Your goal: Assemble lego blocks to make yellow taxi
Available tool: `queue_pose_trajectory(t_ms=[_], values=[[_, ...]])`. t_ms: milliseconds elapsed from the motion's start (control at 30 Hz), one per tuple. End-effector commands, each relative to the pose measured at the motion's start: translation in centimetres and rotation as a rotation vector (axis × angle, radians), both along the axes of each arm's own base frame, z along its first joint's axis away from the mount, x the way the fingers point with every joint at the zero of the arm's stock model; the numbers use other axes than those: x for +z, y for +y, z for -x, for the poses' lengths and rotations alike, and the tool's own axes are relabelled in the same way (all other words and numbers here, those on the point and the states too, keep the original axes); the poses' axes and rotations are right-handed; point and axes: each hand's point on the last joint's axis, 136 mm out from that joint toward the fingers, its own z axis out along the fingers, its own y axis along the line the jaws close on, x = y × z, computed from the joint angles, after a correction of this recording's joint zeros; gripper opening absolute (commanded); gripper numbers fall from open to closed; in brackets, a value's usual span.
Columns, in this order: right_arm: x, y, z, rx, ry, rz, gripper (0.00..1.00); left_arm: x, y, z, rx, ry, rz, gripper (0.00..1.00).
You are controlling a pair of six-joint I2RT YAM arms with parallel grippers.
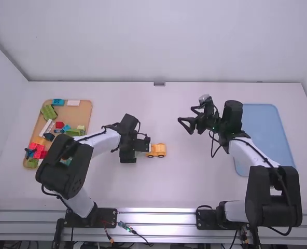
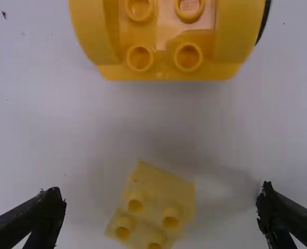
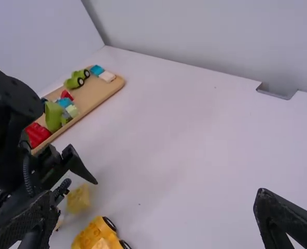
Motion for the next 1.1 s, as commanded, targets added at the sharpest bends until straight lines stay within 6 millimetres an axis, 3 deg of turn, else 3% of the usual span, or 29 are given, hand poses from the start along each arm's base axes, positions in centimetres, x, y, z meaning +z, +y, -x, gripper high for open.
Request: queue_pose_trajectory(t_ms=[0, 100, 267, 433, 500, 600, 833, 1067], values=[[1.0, 0.1, 0.2, 0.015, -0.036, -0.002, 1.00, 0.3, -0.1, -0.1, -0.007, -0.010, 0.015, 1.00], [1.0, 0.0, 0.2, 0.015, -0.038, 0.000, 0.99, 0.8, -0.9, -0.4, -0.015, -0.016, 0.078, 0.98], [0.9, 0.0, 0.3, 0.020, -0.044, 0.008, 1.00, 3.7, -1.1, 0.7, -0.120, 0.024, 0.257, 1.00], [0.2, 0.0, 0.7, 0.037, -0.044, 0.035, 1.00, 7.6, 0.9, 1.2, -0.173, 0.049, 0.495, 0.99], [-0.2, 0.1, 1.0, 0.051, -0.045, 0.051, 1.00, 8.0, 1.4, 1.3, -0.171, 0.043, 0.538, 0.99], [-1.2, 0.9, 2.1, 0.116, -0.070, 0.103, 1.00, 8.0, 1.8, 1.4, -0.186, 0.039, 0.560, 0.99], [-3.7, 5.2, 8.8, 0.483, -0.205, 0.199, 1.00, 6.0, 0.9, 2.2, -0.270, 0.083, 0.600, 0.99], [-6.3, 8.0, 12.2, 0.659, -0.212, 0.231, 0.99, 5.1, 0.5, 1.5, -0.221, 0.105, 0.633, 0.99]])
